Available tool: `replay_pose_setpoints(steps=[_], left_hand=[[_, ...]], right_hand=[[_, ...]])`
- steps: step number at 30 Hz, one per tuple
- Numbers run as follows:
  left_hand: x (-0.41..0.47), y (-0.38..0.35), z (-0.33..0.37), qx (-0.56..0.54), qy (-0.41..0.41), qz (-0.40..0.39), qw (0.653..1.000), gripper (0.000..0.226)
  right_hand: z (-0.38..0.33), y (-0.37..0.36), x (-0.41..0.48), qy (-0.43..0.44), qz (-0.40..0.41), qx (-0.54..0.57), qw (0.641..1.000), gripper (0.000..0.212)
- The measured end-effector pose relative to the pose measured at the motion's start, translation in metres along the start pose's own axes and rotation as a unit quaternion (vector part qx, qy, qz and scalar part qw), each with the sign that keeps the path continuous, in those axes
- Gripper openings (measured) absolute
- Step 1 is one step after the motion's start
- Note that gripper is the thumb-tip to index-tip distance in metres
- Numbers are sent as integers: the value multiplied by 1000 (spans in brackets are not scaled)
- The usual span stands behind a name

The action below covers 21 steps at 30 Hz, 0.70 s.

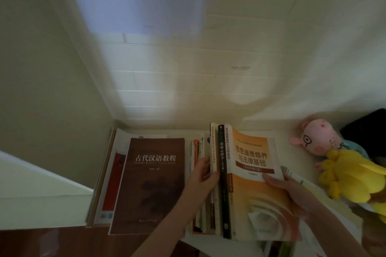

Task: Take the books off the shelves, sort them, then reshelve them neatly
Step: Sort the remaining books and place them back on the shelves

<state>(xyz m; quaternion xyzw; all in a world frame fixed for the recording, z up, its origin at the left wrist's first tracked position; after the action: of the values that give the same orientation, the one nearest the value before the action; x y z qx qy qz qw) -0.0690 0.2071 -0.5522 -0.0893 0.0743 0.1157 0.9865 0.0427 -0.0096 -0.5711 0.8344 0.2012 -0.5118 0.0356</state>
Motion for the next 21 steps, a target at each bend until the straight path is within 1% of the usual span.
replay_pose_setpoints(steps=[1, 3, 6, 8, 9, 11, 12, 13, 15, 16, 19, 21], left_hand=[[0, 2, 0, 2, 5, -13, 1000, 36], [1, 5, 2, 29, -4, -13, 999, 37], [-2, 11, 14, 62, -41, 18, 997, 33], [-5, 24, 27, 80, -66, 42, 994, 35], [-6, 34, 32, 89, -78, 56, 991, 36], [-8, 56, 41, 98, -91, 83, 988, 37], [-9, 65, 43, 99, -89, 94, 987, 37], [-10, 71, 44, 98, -82, 103, 986, 37], [-13, 75, 48, 99, -74, 108, 986, 37], [-13, 74, 52, 98, -80, 103, 987, 37], [-14, 79, 74, 93, -100, 103, 985, 36], [-12, 95, 89, 78, -98, 138, 983, 34]], right_hand=[[0, -1, -1, -3, -1, -3, 1000, 88], [-1, -3, -2, 3, 1, -8, 1000, 79], [-5, -6, -3, 29, -2, -19, 999, 72], [-8, -5, -3, 42, 8, -22, 999, 65], [-9, -5, -4, 43, 19, -23, 999, 68], [-8, 0, -3, 46, 37, -27, 998, 87], [-8, 2, -3, 54, 45, -35, 997, 91], [-8, 2, -4, 59, 52, -43, 996, 89], [-8, 2, -6, 57, 68, -44, 995, 72], [-7, 0, -6, 58, 67, -45, 995, 68], [-4, -11, -4, 58, 43, -75, 995, 72], [-2, -15, -3, 66, 47, -75, 994, 62]])
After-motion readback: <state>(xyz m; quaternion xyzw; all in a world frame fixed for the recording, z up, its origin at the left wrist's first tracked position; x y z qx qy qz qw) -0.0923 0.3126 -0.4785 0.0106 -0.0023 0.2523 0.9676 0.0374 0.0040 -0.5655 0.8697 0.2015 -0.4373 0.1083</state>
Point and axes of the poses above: each hand's wrist, its own x-axis towards the middle knuckle, its own y-axis out of the back of the hand, z = x × y, the point moved 3 cm from there along x, towards the middle knuckle, and after that the axes turned 13 degrees about -y, right-handed, at the moved point
